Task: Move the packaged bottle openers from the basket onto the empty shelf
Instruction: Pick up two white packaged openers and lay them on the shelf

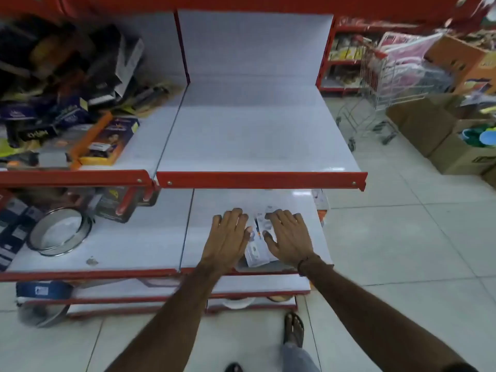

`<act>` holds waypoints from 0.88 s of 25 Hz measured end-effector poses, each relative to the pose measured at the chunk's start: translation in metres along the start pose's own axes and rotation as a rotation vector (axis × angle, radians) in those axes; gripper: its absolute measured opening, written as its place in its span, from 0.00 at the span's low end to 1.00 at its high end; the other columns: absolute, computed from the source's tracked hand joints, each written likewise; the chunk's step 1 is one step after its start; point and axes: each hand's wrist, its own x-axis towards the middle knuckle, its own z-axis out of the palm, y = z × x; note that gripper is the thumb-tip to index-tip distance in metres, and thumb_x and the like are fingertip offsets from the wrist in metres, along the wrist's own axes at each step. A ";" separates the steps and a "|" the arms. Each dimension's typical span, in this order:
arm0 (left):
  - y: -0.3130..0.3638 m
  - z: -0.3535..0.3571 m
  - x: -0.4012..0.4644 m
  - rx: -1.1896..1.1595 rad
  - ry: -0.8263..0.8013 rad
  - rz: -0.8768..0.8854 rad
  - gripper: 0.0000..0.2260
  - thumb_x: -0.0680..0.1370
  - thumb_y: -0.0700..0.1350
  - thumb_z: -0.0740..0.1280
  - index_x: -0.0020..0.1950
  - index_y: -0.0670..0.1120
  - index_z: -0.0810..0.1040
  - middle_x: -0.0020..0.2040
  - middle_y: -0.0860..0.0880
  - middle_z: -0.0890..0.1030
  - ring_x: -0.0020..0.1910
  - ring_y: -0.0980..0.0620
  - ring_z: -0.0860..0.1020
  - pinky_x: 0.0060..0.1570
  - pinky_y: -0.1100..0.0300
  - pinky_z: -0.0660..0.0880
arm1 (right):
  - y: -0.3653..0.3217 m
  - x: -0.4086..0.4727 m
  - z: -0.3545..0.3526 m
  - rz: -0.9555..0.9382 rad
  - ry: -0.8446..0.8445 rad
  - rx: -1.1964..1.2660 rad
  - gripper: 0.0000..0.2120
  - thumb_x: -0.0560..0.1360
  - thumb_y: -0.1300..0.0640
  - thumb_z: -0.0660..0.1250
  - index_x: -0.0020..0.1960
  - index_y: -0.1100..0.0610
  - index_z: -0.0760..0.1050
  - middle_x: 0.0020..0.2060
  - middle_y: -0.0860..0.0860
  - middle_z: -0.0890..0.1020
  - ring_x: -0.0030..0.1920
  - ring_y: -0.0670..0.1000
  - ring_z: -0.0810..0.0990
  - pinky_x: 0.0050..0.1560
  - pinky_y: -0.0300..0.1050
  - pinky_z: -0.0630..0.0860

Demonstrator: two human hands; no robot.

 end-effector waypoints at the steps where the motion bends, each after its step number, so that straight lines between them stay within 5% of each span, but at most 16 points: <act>1: 0.000 0.017 0.006 0.022 -0.066 -0.032 0.15 0.81 0.51 0.61 0.65 0.48 0.74 0.67 0.43 0.78 0.61 0.42 0.77 0.61 0.42 0.73 | 0.008 0.007 0.011 0.027 -0.110 -0.022 0.22 0.76 0.44 0.60 0.66 0.53 0.72 0.62 0.52 0.80 0.61 0.55 0.78 0.64 0.55 0.73; 4: -0.004 0.047 0.019 0.033 -0.328 -0.154 0.25 0.82 0.54 0.58 0.77 0.48 0.62 0.80 0.42 0.62 0.77 0.40 0.62 0.73 0.34 0.57 | 0.022 0.025 0.033 0.047 -0.326 -0.025 0.28 0.78 0.47 0.59 0.75 0.54 0.62 0.75 0.53 0.69 0.75 0.57 0.66 0.76 0.60 0.59; 7: -0.004 0.078 0.044 0.098 -0.509 -0.130 0.31 0.82 0.56 0.56 0.81 0.47 0.49 0.82 0.42 0.51 0.81 0.39 0.49 0.75 0.30 0.43 | 0.035 0.051 0.056 -0.006 -0.475 -0.035 0.32 0.79 0.48 0.57 0.79 0.55 0.52 0.80 0.53 0.56 0.80 0.55 0.52 0.78 0.63 0.47; 9: -0.002 0.087 0.053 0.106 -0.528 -0.103 0.31 0.81 0.56 0.58 0.81 0.47 0.52 0.82 0.43 0.57 0.81 0.40 0.52 0.74 0.29 0.41 | 0.037 0.061 0.064 -0.055 -0.506 -0.063 0.32 0.79 0.48 0.58 0.79 0.55 0.52 0.80 0.54 0.56 0.80 0.56 0.52 0.79 0.65 0.46; 13: 0.000 0.094 0.066 0.009 -0.456 -0.157 0.30 0.76 0.53 0.69 0.76 0.47 0.65 0.73 0.45 0.73 0.74 0.43 0.67 0.75 0.30 0.46 | 0.044 0.075 0.071 -0.127 -0.445 -0.045 0.28 0.75 0.52 0.65 0.74 0.54 0.65 0.72 0.56 0.72 0.74 0.59 0.67 0.76 0.63 0.58; 16: -0.004 0.091 0.073 -0.010 -0.416 -0.214 0.25 0.75 0.47 0.70 0.71 0.46 0.70 0.69 0.45 0.76 0.69 0.44 0.72 0.75 0.33 0.51 | 0.046 0.083 0.067 -0.126 -0.397 -0.029 0.27 0.72 0.58 0.67 0.70 0.55 0.68 0.66 0.55 0.76 0.67 0.59 0.74 0.71 0.57 0.64; 22: -0.005 0.073 0.074 -0.127 -0.404 -0.301 0.22 0.74 0.41 0.71 0.68 0.46 0.73 0.67 0.44 0.74 0.65 0.45 0.75 0.73 0.40 0.59 | 0.046 0.077 0.060 -0.107 -0.482 -0.067 0.34 0.72 0.57 0.71 0.74 0.52 0.62 0.72 0.56 0.72 0.75 0.59 0.66 0.75 0.64 0.60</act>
